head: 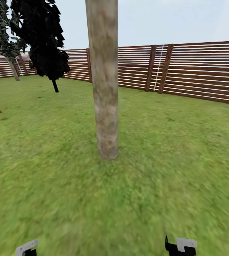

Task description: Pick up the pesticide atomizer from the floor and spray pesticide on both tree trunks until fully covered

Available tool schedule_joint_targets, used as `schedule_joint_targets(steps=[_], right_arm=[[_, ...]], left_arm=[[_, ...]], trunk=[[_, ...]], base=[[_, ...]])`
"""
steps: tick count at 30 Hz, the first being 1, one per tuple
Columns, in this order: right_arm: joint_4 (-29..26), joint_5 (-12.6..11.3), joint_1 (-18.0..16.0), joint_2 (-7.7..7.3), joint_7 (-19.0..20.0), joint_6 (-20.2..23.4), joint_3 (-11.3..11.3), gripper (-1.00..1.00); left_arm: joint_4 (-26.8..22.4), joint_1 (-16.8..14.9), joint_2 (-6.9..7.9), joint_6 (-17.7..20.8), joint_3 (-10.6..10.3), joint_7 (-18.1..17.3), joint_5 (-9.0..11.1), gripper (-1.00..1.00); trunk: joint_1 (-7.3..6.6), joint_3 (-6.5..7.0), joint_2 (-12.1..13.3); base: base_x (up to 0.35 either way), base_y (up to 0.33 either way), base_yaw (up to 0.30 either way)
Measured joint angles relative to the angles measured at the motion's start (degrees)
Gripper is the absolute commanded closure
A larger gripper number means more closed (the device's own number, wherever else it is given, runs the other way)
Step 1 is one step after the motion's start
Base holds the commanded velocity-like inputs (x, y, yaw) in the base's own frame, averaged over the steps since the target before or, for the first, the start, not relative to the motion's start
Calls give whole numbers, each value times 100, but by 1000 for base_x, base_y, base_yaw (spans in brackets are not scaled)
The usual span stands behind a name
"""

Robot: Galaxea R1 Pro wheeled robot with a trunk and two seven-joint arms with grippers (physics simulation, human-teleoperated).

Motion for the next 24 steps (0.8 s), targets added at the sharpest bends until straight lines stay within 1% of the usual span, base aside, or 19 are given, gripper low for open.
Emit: schedule_joint_targets(steps=[6, 19, 22, 24], right_arm=[[1, 0, -1, 10, -1, -2, 0, -100], [0, 0, 0, 19, -1, 0, 0, -100], [0, -3, 0, 19, -17, -1, 0, -100], [-6, -7, 0, 35, -34, 5, -1, -100]], left_arm=[[-5, 0, 0, 0, 0, 0, 0, 100], [0, 0, 0, 0, -1, 0, -4, 100], [-6, 0, 3, 0, 9, 1, 5, 100], [-16, 7, 49, 3, 45, 3, 37, 100]], trunk=[[0, 0, 0], [0, 0, 0], [1, 0, 0], [3, 0, 0]], base=[[339, -78, 129], [336, -29, 6], [217, -27, 0], [37, -3, 0]])
